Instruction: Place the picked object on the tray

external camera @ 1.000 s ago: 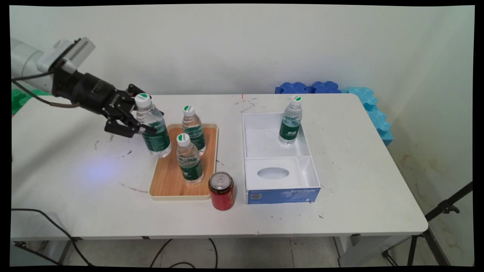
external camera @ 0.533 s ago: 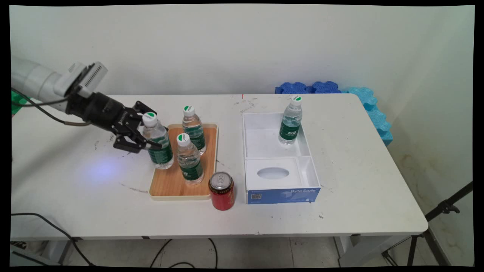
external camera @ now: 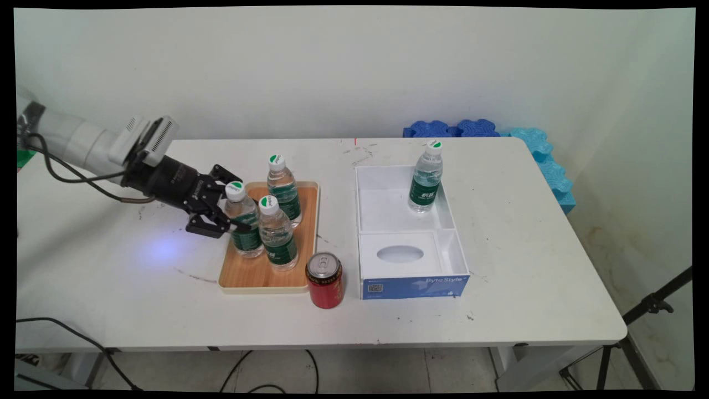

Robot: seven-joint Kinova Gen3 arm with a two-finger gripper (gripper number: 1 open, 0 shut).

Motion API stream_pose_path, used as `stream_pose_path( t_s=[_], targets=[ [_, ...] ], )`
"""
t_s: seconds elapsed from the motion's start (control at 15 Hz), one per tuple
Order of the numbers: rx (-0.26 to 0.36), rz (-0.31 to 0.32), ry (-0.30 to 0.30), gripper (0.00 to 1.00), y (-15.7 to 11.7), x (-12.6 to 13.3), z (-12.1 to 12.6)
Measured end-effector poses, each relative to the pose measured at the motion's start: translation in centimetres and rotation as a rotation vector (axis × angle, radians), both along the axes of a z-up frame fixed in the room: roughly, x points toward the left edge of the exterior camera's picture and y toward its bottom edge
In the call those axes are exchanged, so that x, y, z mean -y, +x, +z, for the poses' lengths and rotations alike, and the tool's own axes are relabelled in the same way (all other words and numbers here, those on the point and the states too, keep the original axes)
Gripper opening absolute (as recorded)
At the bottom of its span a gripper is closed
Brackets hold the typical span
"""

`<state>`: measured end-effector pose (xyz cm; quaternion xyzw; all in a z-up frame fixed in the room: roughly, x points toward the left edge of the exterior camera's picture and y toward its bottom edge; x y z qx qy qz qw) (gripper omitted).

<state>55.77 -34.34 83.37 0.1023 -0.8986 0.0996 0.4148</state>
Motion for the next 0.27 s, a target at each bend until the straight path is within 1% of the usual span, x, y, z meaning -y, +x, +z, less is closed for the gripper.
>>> stream_pose_path(
  t_s=[0.07, 0.13, 0.27],
  targets=[
    [0.001, 0.001, -0.002, 0.0, -0.17, 0.07, -0.37],
    [0.002, 0.0, -0.006, 1.0, -0.33, 0.13, -0.68],
    [0.003, 0.0, -0.011, 1.0, -0.62, 0.24, -1.12]
  ],
)
